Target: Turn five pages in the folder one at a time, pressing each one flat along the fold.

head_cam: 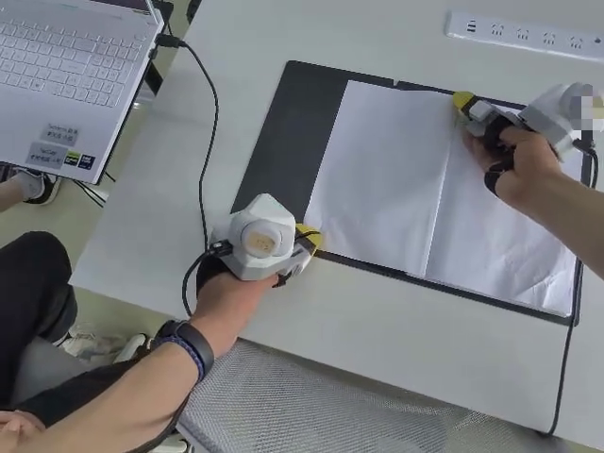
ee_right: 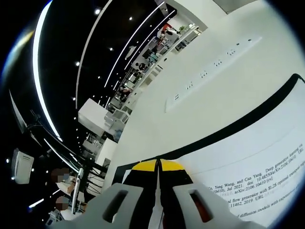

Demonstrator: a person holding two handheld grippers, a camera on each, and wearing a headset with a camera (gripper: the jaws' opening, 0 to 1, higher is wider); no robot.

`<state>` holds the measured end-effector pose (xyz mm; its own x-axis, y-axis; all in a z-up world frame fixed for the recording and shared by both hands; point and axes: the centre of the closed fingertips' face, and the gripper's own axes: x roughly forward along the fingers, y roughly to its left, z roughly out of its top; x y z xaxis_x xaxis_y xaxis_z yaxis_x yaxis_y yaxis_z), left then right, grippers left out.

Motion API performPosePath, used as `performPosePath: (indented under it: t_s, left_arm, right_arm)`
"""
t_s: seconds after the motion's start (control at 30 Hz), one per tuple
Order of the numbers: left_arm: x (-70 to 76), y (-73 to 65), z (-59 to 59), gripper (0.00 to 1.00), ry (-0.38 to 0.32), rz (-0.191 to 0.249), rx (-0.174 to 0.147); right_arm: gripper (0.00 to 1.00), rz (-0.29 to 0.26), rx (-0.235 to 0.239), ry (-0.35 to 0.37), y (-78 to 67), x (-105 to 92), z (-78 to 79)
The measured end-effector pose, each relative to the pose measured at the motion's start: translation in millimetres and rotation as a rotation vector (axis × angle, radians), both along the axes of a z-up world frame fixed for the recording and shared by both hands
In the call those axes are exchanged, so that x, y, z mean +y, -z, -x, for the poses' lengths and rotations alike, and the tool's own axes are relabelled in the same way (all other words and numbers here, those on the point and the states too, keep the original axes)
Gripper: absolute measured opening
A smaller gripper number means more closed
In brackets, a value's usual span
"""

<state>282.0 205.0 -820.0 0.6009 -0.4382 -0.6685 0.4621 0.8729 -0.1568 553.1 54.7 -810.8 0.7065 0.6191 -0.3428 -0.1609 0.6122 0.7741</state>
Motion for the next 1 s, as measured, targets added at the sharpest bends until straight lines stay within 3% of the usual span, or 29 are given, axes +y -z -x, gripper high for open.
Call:
performPosePath:
  t_s: [0.33, 0.77, 1.0]
  left_arm:
    - [0.1, -0.7, -0.1, 0.0, 0.0, 0.003, -0.001]
    - [0.3, 0.0, -0.5, 0.0, -0.004, 0.006, 0.0]
    - [0.1, 0.4, -0.6, 0.0, -0.006, -0.002, 0.0]
  right_arm:
    - [0.0, 0.025, -0.026, -0.087, -3.3, 6.2, 20.4]
    - [0.0, 0.009, -0.03, -0.162, -15.1, 14.2, 68.5]
    - [0.0, 0.035, -0.048, -0.239, -15.8, 16.9, 91.3]
